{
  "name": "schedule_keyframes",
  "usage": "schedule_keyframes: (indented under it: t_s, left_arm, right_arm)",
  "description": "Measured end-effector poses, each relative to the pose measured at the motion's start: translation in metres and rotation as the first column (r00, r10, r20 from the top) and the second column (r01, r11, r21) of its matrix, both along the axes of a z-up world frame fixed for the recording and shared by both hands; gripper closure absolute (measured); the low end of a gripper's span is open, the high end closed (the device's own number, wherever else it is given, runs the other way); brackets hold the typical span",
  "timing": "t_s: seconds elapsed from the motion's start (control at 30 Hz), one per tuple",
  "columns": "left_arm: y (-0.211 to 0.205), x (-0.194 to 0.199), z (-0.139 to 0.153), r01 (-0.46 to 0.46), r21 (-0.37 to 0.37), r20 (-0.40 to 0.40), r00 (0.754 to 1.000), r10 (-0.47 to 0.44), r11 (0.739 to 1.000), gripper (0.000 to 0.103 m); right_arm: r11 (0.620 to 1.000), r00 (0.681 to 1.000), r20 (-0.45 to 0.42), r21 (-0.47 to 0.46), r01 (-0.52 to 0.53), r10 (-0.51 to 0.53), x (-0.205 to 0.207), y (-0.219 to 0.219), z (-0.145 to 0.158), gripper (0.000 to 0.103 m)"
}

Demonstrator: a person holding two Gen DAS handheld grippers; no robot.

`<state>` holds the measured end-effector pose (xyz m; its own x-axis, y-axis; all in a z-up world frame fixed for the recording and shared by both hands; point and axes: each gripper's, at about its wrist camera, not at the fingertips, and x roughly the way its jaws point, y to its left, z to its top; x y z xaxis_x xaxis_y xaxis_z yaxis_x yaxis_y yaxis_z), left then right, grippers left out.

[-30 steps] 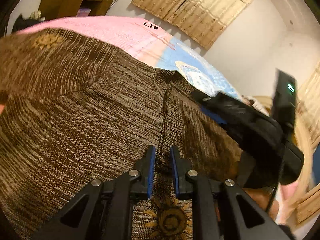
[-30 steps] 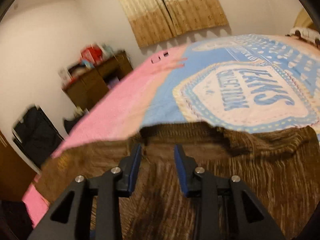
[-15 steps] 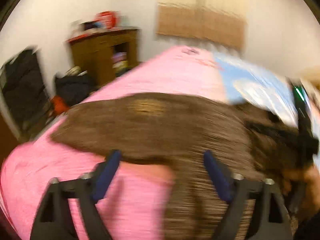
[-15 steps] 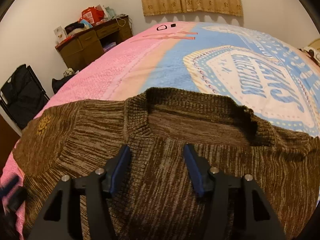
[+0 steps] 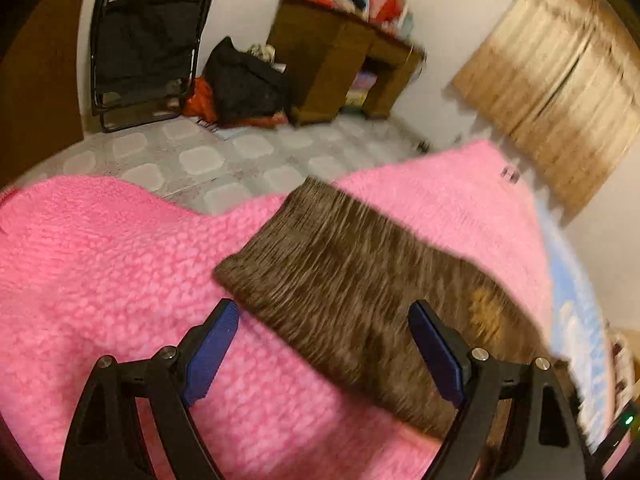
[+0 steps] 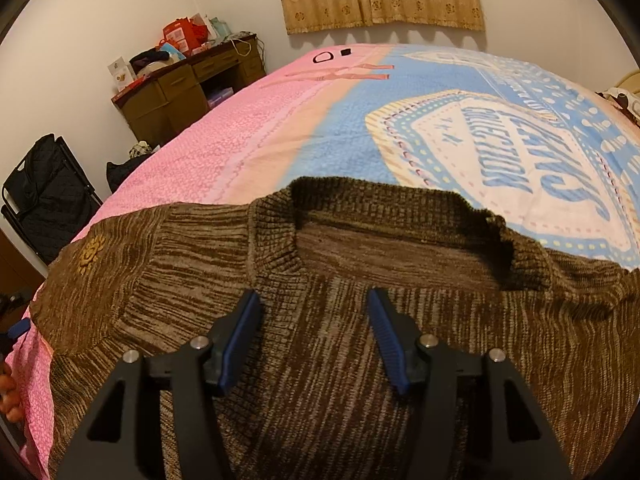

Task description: Fold small clothes

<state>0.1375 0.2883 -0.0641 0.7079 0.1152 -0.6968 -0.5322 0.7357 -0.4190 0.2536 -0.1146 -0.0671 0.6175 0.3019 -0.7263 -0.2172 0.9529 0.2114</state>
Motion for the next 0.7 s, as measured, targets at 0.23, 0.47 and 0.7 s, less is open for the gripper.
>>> schedule_keyframes:
  t_s: [0.23,0.47,0.7]
  left_arm:
    - [0.022,-0.022,-0.007,-0.051,-0.101,0.07,0.996,0.058,0.994,0.076]
    - [0.022,-0.022,-0.005,-0.078,-0.132,0.077,0.993,0.088,0.988,0.079]
    - [0.019,-0.005,-0.001,-0.109,-0.082,0.033,0.993,0.112,0.991,0.088]
  right_arm:
    - [1.0,1.0,0.0,0.002,0.001,-0.001,0.001,0.001,0.001,0.044]
    - [1.0,1.0,-0.002,0.007,0.0,0.0,0.001,0.001,0.001,0.044]
    - [1.0,1.0,-0.002,0.012,0.001,-0.001,0.001,0.001,0.0,0.044]
